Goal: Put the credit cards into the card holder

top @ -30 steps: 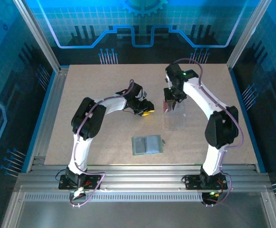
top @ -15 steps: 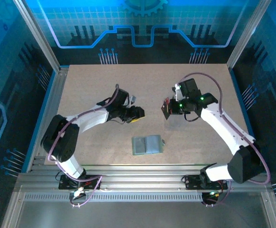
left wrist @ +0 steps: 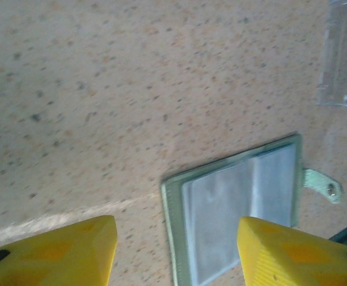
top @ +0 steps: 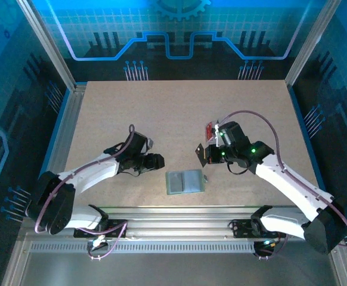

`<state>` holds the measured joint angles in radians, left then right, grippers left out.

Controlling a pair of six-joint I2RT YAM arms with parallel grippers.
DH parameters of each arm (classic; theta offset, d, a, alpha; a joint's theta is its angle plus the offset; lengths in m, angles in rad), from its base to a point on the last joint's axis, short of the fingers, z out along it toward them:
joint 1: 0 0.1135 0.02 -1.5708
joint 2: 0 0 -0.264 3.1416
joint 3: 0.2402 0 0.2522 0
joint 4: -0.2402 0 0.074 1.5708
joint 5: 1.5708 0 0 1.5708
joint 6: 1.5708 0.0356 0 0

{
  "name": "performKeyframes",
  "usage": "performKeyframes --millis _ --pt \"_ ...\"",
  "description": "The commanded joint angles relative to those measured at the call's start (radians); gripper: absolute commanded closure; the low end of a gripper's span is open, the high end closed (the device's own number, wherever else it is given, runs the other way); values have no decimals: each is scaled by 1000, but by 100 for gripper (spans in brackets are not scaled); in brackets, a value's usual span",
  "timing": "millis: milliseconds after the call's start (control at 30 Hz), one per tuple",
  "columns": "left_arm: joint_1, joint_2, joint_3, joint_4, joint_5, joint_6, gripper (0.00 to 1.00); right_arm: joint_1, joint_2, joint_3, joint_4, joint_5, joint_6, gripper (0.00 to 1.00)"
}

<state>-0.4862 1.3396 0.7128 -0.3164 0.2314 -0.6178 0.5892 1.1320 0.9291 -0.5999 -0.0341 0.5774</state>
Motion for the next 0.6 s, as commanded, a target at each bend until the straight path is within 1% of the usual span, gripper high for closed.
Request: performKeyframes --millis 0,133,267,333,400,567 --pt "6 -45 -26 -48 -37 39 40 33 -46 -24 29 48 46 100" --pt "7 -68 -57 -19 13 29 38 73 -88 -44 34 63 70 100" --pt "6 -80 -91 29 40 9 38 96 -82 -44 23 90 75 100" --pt "6 -79 -97 39 39 5 38 103 -89 -44 32 108 75 100" --pt "5 -81 -103 40 39 3 38 106 -97 -80 55 112 75 100" --pt "-1 -107 -125 18 -5 17 38 120 -85 -125 158 70 55 100"
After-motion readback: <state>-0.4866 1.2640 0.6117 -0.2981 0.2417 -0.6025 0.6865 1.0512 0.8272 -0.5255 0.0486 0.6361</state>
